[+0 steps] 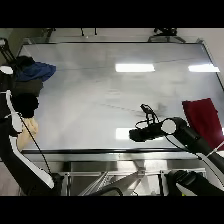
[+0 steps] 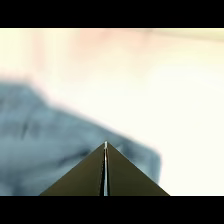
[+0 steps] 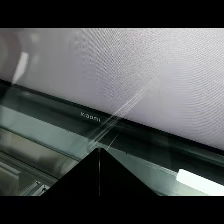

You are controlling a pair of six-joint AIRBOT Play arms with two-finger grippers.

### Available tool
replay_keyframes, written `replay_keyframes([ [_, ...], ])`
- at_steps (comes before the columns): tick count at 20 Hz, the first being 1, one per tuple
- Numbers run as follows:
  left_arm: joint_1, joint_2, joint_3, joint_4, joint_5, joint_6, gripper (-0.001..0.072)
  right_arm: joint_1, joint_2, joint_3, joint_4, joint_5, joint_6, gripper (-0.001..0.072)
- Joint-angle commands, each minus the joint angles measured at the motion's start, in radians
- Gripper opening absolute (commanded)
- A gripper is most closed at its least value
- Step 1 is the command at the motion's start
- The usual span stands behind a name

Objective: Fold the shirts.

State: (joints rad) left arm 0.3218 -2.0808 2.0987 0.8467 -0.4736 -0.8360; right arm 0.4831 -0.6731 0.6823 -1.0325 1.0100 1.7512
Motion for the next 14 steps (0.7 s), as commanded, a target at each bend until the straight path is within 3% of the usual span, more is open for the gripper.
replay_keyframes([
  [1,-0.047,0.145,-0.006,0.011,-0.076,0.026,0.0008,0.0,0.0,0.0,0.0,0.0,0.0,0.0019],
  [6,-0.081,0.186,-0.138,0.408,0.066,0.024,0.002,0.0,0.0,0.0,0.0,0.0,0.0,0.0019],
  [7,-0.076,0.16,-0.135,0.448,0.074,0.024,0.0269,0.0,0.0,0.0,0.0,0.0,0.0,0.0019],
  [8,-0.066,0.13,-0.134,0.44,0.1,0.023,0.0653,0.0,0.0,0.0,0.0,0.0,0.0,0.0019],
  [9,-0.055,0.096,-0.134,0.441,0.122,-0.003,0.0708,0.0,0.0,0.0,0.0,0.0,0.0,0.0019],
  [14,-0.019,-0.054,-0.133,0.445,0.081,-0.016,0.0708,0.001,0.0,0.0,0.0,0.0,0.0,0.0019],
])
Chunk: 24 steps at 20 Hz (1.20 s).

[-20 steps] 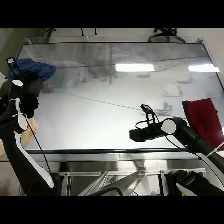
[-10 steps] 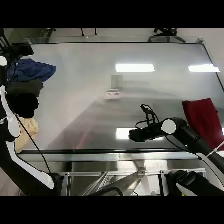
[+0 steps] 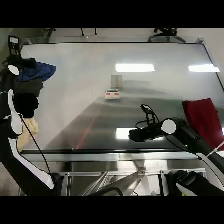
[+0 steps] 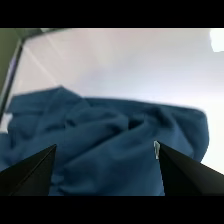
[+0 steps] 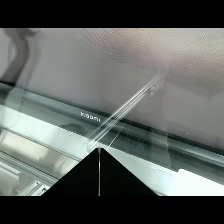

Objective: Fold the shirts.

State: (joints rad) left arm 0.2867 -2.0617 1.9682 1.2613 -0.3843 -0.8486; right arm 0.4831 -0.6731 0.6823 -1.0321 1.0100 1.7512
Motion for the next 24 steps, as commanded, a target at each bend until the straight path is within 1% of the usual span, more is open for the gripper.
replay_keyframes([
  [1,0.018,-0.093,-0.002,0.031,-0.005,0.008,0.0708,0.0,0.0,0.0,0.0,0.0,0.0,0.0019],
  [4,0.015,-0.142,-0.002,0.03,0.019,0.076,0.0708,0.0,0.0,0.0,0.0,0.0,0.0,0.0019],
  [8,0.003,-0.168,-0.002,0.03,0.057,0.126,0.0707,0.001,0.0,0.0,0.0,0.0,0.0,0.0019],
  [10,-0.003,-0.176,-0.003,0.03,0.105,0.151,0.07,0.0,0.0,0.0,0.0,0.0,0.0,0.0019],
  [11,-0.003,-0.18,-0.002,0.03,0.126,0.151,0.0556,0.001,0.0,0.0,0.0,0.0,0.0,0.0019],
  [12,-0.004,-0.188,0.003,0.029,0.122,0.151,0.0365,0.0,0.0,0.0,0.0,0.0,0.0,0.0019],
  [13,-0.003,-0.204,0.019,0.029,0.113,0.151,0.03,0.0,0.0,0.0,0.0,0.0,0.0,0.0019],
  [15,0.006,-0.257,0.091,0.03,0.024,0.151,0.0298,0.0,0.0,0.0,0.0,0.0,0.0,0.0019],
  [16,0.011,-0.277,0.116,0.031,-0.032,0.15,0.0212,0.0,0.0,0.0,0.0,0.0,0.0,0.0019],
  [17,0.016,-0.28,0.116,0.031,-0.066,0.15,0.0015,0.001,0.0,0.0,0.0,0.0,0.0,0.0019],
  [20,0.012,-0.252,0.092,0.025,-0.042,0.124,0.001,0.0,0.0,0.0,0.0,0.0,0.0,0.0019],
  [22,-0.006,-0.195,0.087,0.019,-0.01,0.075,0.0009,0.0,0.0,0.0,0.0,0.0,0.0,0.0019],
  [24,-0.029,-0.118,0.087,0.02,0.008,0.062,0.001,0.0,0.0,0.0,0.0,0.0,0.0,0.0019],
])
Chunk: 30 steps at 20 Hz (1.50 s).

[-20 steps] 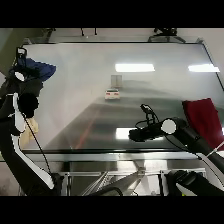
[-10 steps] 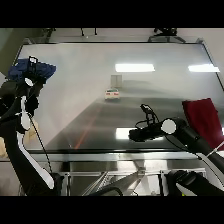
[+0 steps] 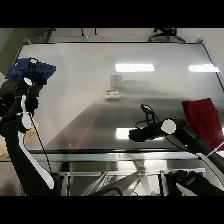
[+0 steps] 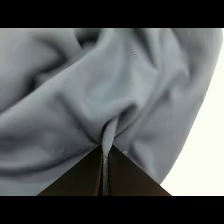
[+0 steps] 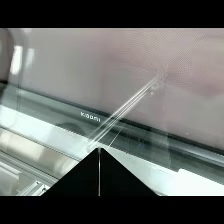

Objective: Fold the shirts.

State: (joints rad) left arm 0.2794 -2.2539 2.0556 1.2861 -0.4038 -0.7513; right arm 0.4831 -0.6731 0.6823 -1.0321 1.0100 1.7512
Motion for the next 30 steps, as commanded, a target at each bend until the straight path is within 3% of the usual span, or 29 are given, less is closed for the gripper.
replay_keyframes([
  [1,-0.034,0.108,0.0,-0.005,0.031,-0.036,0.001,0.0,0.0,0.0,0.0,0.0,0.0,0.0019],
  [5,-0.045,0.206,0.0,-0.005,-0.043,-0.05,0.001,0.0,0.0,0.0,0.0,0.0,0.0,0.0019],
  [10,-0.082,0.339,-0.001,-0.02,-0.278,-0.198,0.0008,0.0,0.0,0.0,0.0,0.0,0.0,0.0019],
  [12,-0.128,0.438,0.0,-0.184,-0.356,-0.197,0.0008,0.0,0.0,0.0,0.0,0.0,0.0,0.0019],
  [15,-0.215,0.618,0.0,-0.56,-0.478,-0.171,0.0008,0.0,0.0,0.0,0.0,0.0,0.0,0.0019],
  [17,-0.285,0.734,0.0,-0.651,-0.538,-0.172,0.0008,0.0,0.0,0.0,0.0,0.0,0.0,0.0019],
  [21,-0.426,0.869,-0.001,-0.647,-0.688,-0.332,0.0008,0.0,0.0,0.0,0.0,0.0,0.0,0.0019],
  [24,-0.546,0.883,-0.043,-0.472,-0.762,-0.513,0.0007,0.0,0.0,0.0,0.0,0.0,0.0,0.0019],
  [26,-0.622,0.883,-0.142,-0.375,-0.766,-0.56,0.0007,0.001,0.0,0.0,0.0,0.0,0.0,0.0019],
  [30,-0.703,0.847,-0.353,-0.361,-0.695,-0.579,0.0007,0.0,0.0,0.0,0.0,0.0,0.0,0.0019],
])
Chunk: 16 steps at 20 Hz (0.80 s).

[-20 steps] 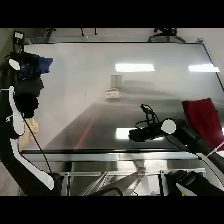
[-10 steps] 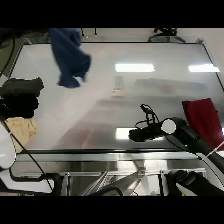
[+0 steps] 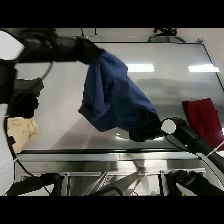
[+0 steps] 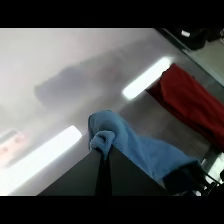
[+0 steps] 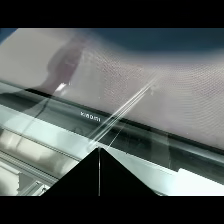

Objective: Fold the shirts.

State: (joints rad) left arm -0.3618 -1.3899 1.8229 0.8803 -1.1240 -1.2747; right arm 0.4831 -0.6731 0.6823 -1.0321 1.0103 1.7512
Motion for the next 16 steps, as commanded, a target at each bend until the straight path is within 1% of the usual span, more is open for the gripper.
replay_keyframes([
  [1,-0.069,-0.04,-0.158,0.044,0.045,-0.07,0.0007,0.0,0.0,0.0,0.0,0.0,0.0,0.0019],
  [5,-0.058,-0.138,-0.254,0.045,0.102,-0.068,0.0019,0.0,0.0,0.0,0.0,0.0,0.0,0.0019],
  [6,-0.043,-0.156,-0.26,0.045,0.097,-0.068,0.0096,0.0,0.0,0.0,0.0,0.0,0.0,0.0019],
  [7,-0.018,-0.168,-0.259,0.044,0.091,-0.069,0.0574,0.0,0.0,0.0,0.0,0.0,0.0,0.0019],
  [8,0.017,-0.167,-0.259,0.041,0.086,-0.08,0.0691,0.0,0.0,0.0,0.0,0.0,0.0,0.0019],
  [9,0.058,-0.158,-0.251,0.042,0.063,-0.08,0.069,0.0,0.0,0.0,0.0,0.0,0.0,0.0019],
  [10,0.103,-0.149,-0.235,0.042,0.011,-0.084,0.0689,0.0,0.0,0.0,0.0,0.0,0.0,0.0019],
  [11,0.151,-0.134,-0.226,0.042,-0.065,-0.103,0.0688,0.0,0.0,0.0,0.0,0.0,0.0,0.0019],
  [12,0.199,-0.112,-0.231,0.044,-0.153,-0.106,0.0651,0.0,0.0,0.0,0.0,0.0,0.0,0.0019],
  [13,0.242,-0.082,-0.26,0.044,-0.228,-0.107,0.065,0.001,0.0,0.0,0.0,0.0,0.0,0.0019],
  [14,0.274,-0.045,-0.312,0.045,-0.27,-0.107,0.065,0.0,0.0,0.0,0.0,0.0,0.0,0.0019],
  [16,0.315,0.038,-0.473,0.044,-0.27,-0.106,0.0649,0.0,0.0,0.0,0.0,0.0,0.0,0.0019],
])
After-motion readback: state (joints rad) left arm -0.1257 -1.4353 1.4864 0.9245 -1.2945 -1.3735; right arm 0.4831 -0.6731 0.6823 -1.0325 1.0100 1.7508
